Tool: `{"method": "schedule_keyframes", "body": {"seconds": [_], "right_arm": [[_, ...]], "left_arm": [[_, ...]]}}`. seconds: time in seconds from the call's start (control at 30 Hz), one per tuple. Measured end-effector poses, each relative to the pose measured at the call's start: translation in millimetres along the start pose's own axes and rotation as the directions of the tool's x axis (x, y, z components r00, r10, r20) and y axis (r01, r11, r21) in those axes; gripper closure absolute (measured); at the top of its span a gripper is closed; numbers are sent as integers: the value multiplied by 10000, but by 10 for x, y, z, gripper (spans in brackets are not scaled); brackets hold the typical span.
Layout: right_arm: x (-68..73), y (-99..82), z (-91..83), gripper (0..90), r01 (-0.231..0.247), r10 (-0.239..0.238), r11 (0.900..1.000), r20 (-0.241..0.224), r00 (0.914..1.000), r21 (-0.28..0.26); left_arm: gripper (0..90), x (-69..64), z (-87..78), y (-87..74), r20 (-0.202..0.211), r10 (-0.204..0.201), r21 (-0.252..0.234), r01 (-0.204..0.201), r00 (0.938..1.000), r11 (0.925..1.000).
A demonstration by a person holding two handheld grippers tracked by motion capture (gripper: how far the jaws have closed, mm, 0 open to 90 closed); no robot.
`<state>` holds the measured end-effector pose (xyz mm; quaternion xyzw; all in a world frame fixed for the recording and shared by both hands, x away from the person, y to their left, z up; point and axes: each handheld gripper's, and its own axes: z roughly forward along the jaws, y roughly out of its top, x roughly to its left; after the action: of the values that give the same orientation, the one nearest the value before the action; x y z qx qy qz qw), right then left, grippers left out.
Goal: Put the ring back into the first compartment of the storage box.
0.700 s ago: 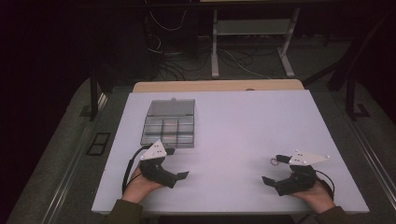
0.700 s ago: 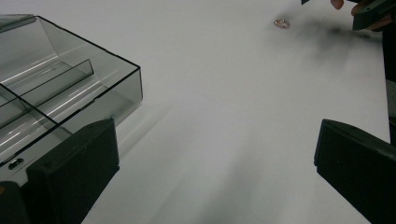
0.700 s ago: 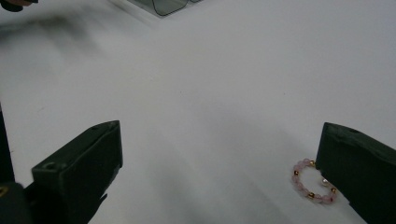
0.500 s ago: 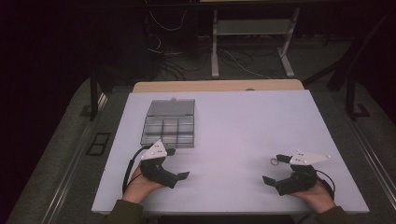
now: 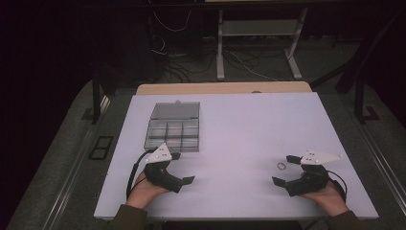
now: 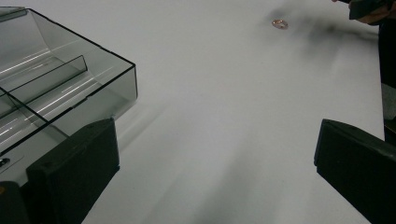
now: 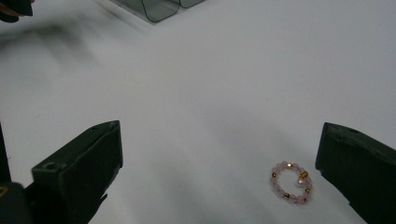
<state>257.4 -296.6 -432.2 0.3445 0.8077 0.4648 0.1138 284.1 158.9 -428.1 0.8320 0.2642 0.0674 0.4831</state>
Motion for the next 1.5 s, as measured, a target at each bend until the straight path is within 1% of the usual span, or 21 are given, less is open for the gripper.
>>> {"method": "schedule_keyframes", "body": {"seconds": [0.17, 0.27, 0.43, 0.67, 1.0, 1.1, 1.23, 1.27, 1.33, 1.37, 1.5], "right_arm": [[-5, 22, 4, 6, 113, -115, 9998, 121, 9999, 133], [-12, 29, -2, 6, 79, -81, 9999, 152, 9999, 140], [-66, 46, 2, 5, 26, -31, 9997, 221, 9998, 239], [-121, 59, -7, 6, -55, 48, 9997, 309, 9995, 219], [-204, 72, -23, 6, -151, 132, 9993, 582, 9982, 337], [-243, 78, -42, 6, -192, 171, 9994, 712, 9973, 296], [-278, 81, -45, 7, -244, 218, 9991, 752, 9969, 347], [-290, 84, -44, 9, -262, 235, 9990, 741, 9970, 357], [-319, 89, -52, 46, -262, 237, 9991, 708, 9972, 335], [-331, 94, -56, 46, -323, 300, 9990, 708, 9970, 322], [-377, 117, -71, 61, -337, 306, 9987, 822, 9961, 372]], "left_arm": [[0, -10, -1, -9, 27, 87, 40, -88, 10000, 10000], [0, -8, 0, -11, 39, 80, 26, -81, 10000, 10000], [0, 1, 6, -12, 68, 55, 5, -55, 10000, 10000], [0, -2, 7, -9, 55, 28, -8, -28, 10000, 10000], [0, 2, 2, -10, 60, -50, -135, 51, 10000, 9999], [0, 1, 6, -10, 80, -25, -111, 26, 10000, 9999], [0, 7, 12, -9, 99, -5, -93, 6, 10000, 10000], [0, 9, 14, -10, 91, -4, -89, 4, 10000, 10000], [0, 8, 10, -10, 86, -18, -99, 19, 10000, 9999], [0, 4, 8, -10, 80, -49, -113, 50, 10000, 9999], [0, 5, 7, -11, 76, -35, -88, 36, 10000, 10000]]}}
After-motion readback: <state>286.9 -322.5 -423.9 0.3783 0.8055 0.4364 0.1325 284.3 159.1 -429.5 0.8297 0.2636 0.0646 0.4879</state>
